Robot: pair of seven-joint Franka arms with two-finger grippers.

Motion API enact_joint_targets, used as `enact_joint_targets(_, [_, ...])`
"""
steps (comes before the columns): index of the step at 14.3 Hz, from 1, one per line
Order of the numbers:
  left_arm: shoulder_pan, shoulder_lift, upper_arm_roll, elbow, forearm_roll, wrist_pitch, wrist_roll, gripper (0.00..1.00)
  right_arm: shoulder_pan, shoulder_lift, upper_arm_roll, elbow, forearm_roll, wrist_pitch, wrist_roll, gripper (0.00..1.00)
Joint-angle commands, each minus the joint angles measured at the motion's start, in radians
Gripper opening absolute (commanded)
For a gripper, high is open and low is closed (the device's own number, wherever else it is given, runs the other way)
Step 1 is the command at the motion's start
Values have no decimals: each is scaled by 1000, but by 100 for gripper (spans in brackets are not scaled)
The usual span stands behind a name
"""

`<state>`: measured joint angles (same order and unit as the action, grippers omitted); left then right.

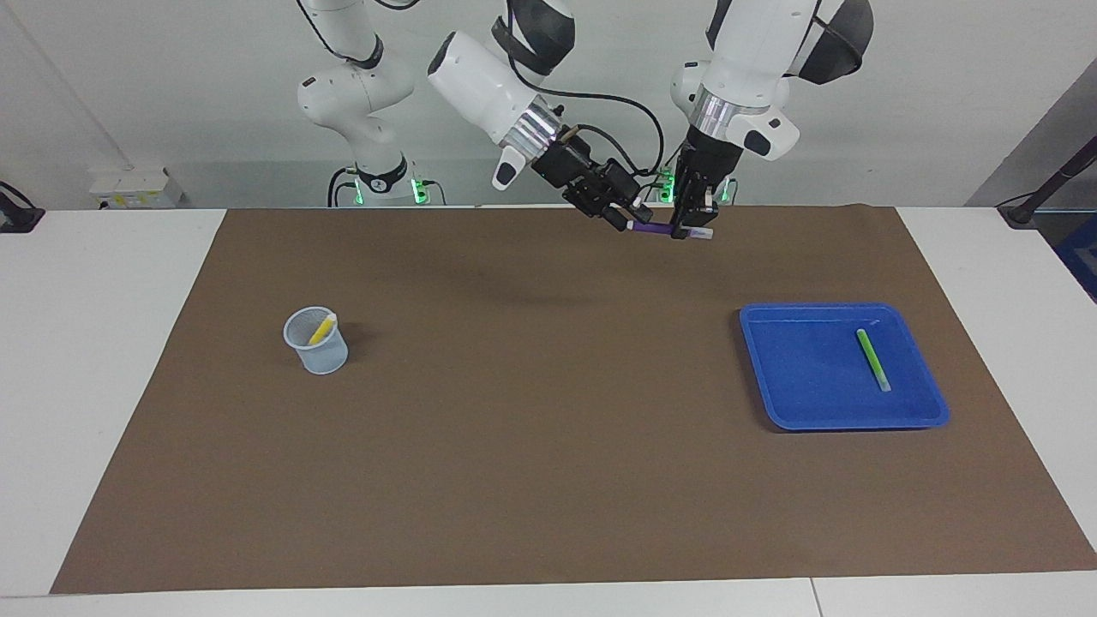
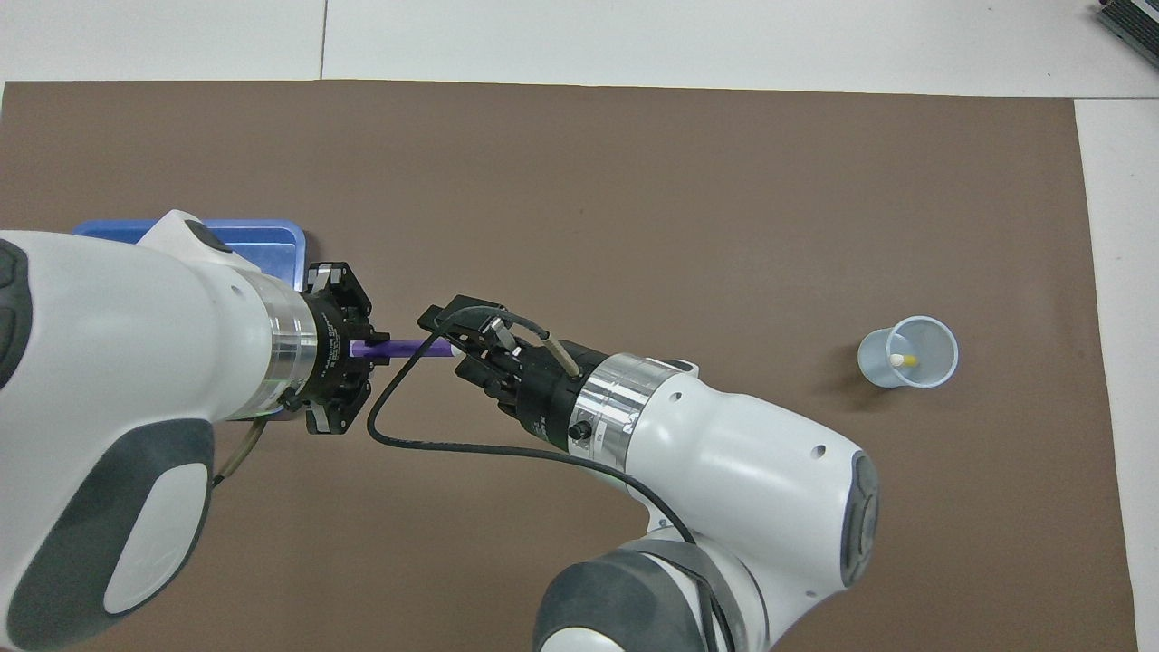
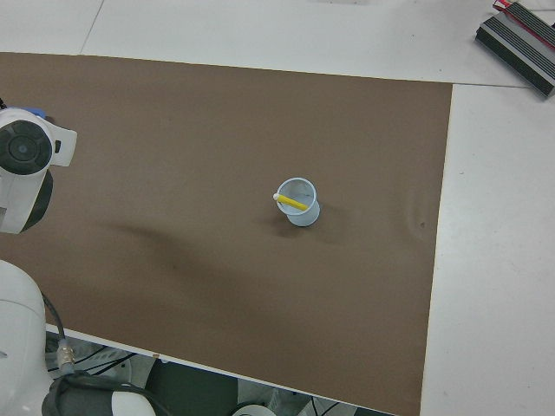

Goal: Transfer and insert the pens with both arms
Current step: 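Close the right gripper on the purple pen's free end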

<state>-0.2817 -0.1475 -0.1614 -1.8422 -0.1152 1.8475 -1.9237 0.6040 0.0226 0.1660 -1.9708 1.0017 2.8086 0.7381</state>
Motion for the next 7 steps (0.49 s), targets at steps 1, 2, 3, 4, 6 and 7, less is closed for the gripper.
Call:
enact_joint_targets(1, [-11, -30, 10, -29, 5, -8, -15, 0, 13, 40, 15, 29, 26, 48, 7, 62])
enact_joint_targets(2, [-11, -34, 10, -29, 5, -8, -15, 0, 13, 42, 15, 29, 26, 48, 7, 62])
enact_joint_targets(3, [-11, -38, 10, -31, 5, -8, -15, 0, 14, 42, 15, 29, 26, 48, 9, 59])
enact_joint_targets(4, [-10, -38, 10, -31, 5, -10, -15, 0, 16, 42, 15, 29, 26, 48, 9, 54])
enact_joint_targets(6, [-10, -38, 10, -31, 5, -13, -14, 0, 14, 43, 15, 29, 26, 48, 7, 45])
enact_joint_targets(7, [-10, -38, 10, -31, 5, -13, -14, 0, 14, 43, 15, 29, 26, 48, 7, 44])
